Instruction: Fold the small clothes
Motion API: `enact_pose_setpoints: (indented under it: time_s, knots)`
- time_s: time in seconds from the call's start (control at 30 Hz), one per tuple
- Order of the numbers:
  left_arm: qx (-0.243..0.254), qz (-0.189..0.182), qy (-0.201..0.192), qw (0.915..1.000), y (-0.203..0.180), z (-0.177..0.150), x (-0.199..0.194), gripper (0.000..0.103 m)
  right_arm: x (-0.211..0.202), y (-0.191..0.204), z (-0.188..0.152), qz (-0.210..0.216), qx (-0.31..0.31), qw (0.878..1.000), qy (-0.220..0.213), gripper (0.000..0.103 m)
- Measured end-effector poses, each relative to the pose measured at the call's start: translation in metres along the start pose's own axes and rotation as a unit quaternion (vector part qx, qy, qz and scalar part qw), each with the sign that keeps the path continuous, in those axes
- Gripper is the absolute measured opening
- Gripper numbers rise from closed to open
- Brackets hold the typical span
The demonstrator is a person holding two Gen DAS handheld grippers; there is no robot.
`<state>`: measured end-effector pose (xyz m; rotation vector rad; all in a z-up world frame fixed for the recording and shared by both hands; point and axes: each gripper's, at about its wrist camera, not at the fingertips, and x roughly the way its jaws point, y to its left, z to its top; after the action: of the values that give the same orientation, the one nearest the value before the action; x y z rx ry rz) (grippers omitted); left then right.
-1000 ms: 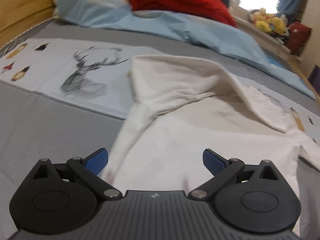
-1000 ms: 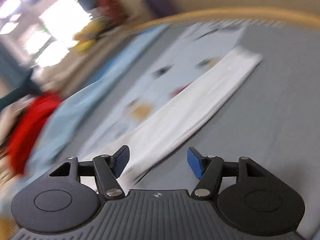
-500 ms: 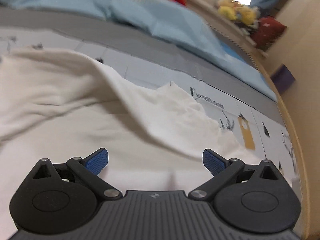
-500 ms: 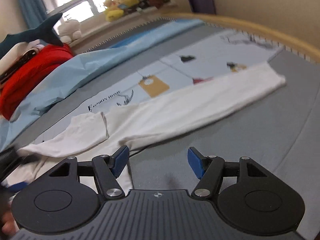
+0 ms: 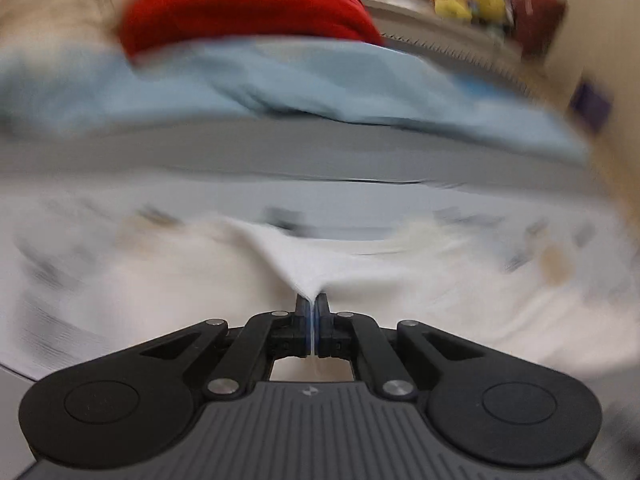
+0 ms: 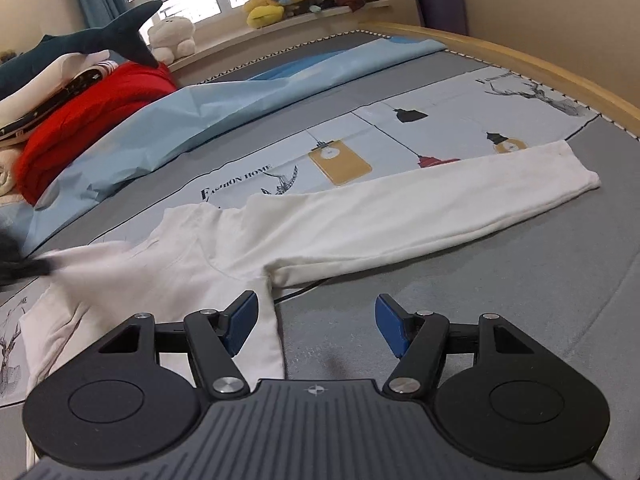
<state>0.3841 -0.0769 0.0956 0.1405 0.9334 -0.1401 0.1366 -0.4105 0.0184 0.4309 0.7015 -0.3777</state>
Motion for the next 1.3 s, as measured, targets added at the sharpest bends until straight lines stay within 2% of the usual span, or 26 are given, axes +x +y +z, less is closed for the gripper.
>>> enact_pose_setpoints:
  time_s: [0.03,0.07,0.1,0.13,0.17,0.2,0.23,0.27,0.3,0.33,0.37,0.43,0.53,0.63,0.7,0.77,0.83,1.0,1.1,1.17,1.23,1.27,1.3]
  knots:
    - [0.038,0.064,0.009,0.9972,0.030,0.001,-0.011,0.001,0.001,0.000,-0.001,-0.001,0.000,1.000,0.002,0.067]
    - [0.058,0.132,0.019,0.9894,0.061,0.003,-0.018,0.002,0.001,0.001,-0.002,-0.001,-0.001,1.000,0.005,0.067]
    - [0.068,0.200,0.035,0.9769,0.098,0.007,-0.023,0.002,0.003,0.001,-0.004,0.000,-0.001,1.000,0.008,0.067]
    - [0.065,0.264,0.052,0.9610,0.137,0.011,-0.027,0.002,0.004,0.002,-0.005,0.001,-0.003,1.000,0.011,0.067]
    - [0.063,0.334,0.064,0.9382,0.171,0.013,-0.031,0.004,0.005,0.005,-0.007,0.000,-0.005,1.000,0.013,0.067]
    - [0.053,0.418,0.073,0.9038,0.204,0.015,-0.035,0.009,0.007,0.008,-0.009,0.000,-0.009,1.000,0.016,0.067]
    - [0.036,0.501,0.079,0.8608,0.234,0.018,-0.040,0.018,0.009,0.011,-0.011,0.001,-0.014,1.000,0.020,0.067]
    - [0.011,0.549,0.080,0.8322,0.255,0.018,-0.047,0.048,0.010,0.013,-0.013,0.002,-0.017,1.000,0.023,0.067]
    - [-0.020,0.558,0.068,0.8270,0.269,0.016,-0.056,0.075,0.012,0.016,-0.014,0.003,-0.023,0.999,0.026,0.067]
    - [-0.055,0.537,0.045,0.8404,0.277,0.011,-0.066,0.086,0.014,0.020,-0.017,0.005,-0.031,0.999,0.030,0.067]
    - [-0.087,0.506,0.023,0.8577,0.280,0.005,-0.072,0.096,0.015,0.023,-0.018,0.006,-0.040,0.999,0.034,0.067]
    - [-0.119,0.439,0.010,0.8904,0.274,-0.012,-0.071,0.096,0.018,0.026,-0.020,0.013,-0.052,0.998,0.041,0.067]
    - [-0.108,0.338,0.017,0.9349,0.241,-0.047,-0.056,0.096,0.020,0.026,-0.021,0.030,-0.058,0.997,0.049,0.067]
    - [-0.090,0.234,0.013,0.9681,0.188,-0.104,-0.047,0.096,0.020,0.021,-0.019,0.054,-0.073,0.994,0.053,0.067]
    - [-0.079,0.176,0.023,0.9810,0.152,-0.150,-0.045,0.096,0.019,0.015,-0.020,0.080,-0.084,0.991,0.062,0.067]
    - [-0.065,0.134,0.040,0.9881,0.115,-0.193,-0.039,0.096,0.018,0.008,-0.024,0.102,-0.101,0.987,0.076,0.067]
    - [-0.052,0.103,0.062,0.9914,0.088,-0.233,-0.036,0.096,0.013,-0.004,-0.030,0.101,-0.102,0.986,0.083,0.067]
    - [-0.073,0.052,0.103,0.9906,0.066,-0.308,-0.035,0.096,-0.012,-0.044,-0.049,0.095,-0.060,0.986,0.124,0.067]
    - [-0.102,0.024,0.119,0.9874,0.071,-0.330,-0.040,0.096,-0.030,-0.075,-0.078,0.101,-0.040,0.981,0.163,0.067]
    - [-0.099,0.014,0.124,0.9873,0.069,-0.339,-0.040,0.096,-0.034,-0.084,-0.095,0.108,-0.041,0.973,0.199,0.068]
    - [-0.097,0.006,0.134,0.9863,0.066,-0.347,-0.038,0.096,-0.041,-0.081,-0.106,0.132,-0.057,0.969,0.201,0.068]
    - [-0.092,0.012,0.126,0.9876,0.067,-0.349,-0.040,0.096,-0.044,-0.076,-0.111,0.144,-0.074,0.966,0.204,0.068]
    - [-0.086,0.015,0.118,0.9893,0.062,-0.352,-0.042,0.087,-0.046,-0.070,-0.119,0.152,-0.099,0.961,0.207,0.068]
